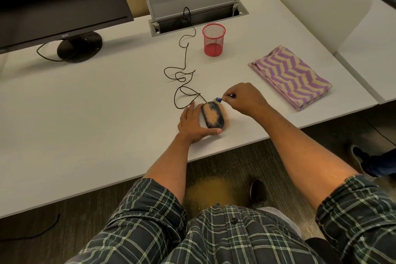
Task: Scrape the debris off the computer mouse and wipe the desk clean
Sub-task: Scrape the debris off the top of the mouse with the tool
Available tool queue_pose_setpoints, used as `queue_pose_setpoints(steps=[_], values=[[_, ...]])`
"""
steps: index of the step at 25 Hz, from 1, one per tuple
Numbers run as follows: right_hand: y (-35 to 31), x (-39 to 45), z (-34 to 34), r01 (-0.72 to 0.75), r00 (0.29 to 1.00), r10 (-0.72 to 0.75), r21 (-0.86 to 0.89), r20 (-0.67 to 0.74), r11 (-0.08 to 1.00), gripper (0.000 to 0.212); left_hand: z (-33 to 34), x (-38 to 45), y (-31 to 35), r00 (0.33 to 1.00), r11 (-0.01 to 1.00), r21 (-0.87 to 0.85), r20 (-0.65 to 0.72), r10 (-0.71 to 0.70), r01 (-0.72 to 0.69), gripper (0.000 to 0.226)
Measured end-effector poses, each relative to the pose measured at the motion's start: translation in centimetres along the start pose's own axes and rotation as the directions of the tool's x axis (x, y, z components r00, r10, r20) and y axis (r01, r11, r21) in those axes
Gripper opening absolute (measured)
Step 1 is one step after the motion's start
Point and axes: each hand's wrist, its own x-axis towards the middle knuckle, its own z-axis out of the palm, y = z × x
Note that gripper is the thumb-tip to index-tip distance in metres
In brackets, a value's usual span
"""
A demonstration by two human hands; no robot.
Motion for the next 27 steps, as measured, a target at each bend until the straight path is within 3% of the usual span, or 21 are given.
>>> queue_pose_setpoints(steps=[6, 12, 22, 27], values=[[-0.8, 0.6, 1.5, 0.069, 0.996, -0.059, -0.154, 0.066, 0.986, 0.025, 0.1, -0.1, 0.1, 1.0, 1.0, -0.007, 0.003, 0.001, -0.001, 0.125], [-1.2, 1.3, -0.4, 0.088, 0.979, -0.053, -0.17, 0.198, 0.982, 0.02, -0.1, -0.1, 0.2, 1.0, 1.0, 0.021, 0.014, -0.011, 0.011, 0.126], [-0.7, 1.4, 2.3, 0.016, 0.996, 0.0, -0.175, 0.091, 0.984, 0.023, 0.0, -0.1, 0.2, 1.0, 1.0, 0.015, 0.015, -0.013, 0.013, 0.124], [-0.2, 0.8, -0.5, 0.142, 0.961, -0.084, -0.213, 0.262, 0.967, 0.02, -0.1, -0.1, 0.2, 1.0, 1.0, 0.013, 0.012, -0.013, 0.012, 0.123]])
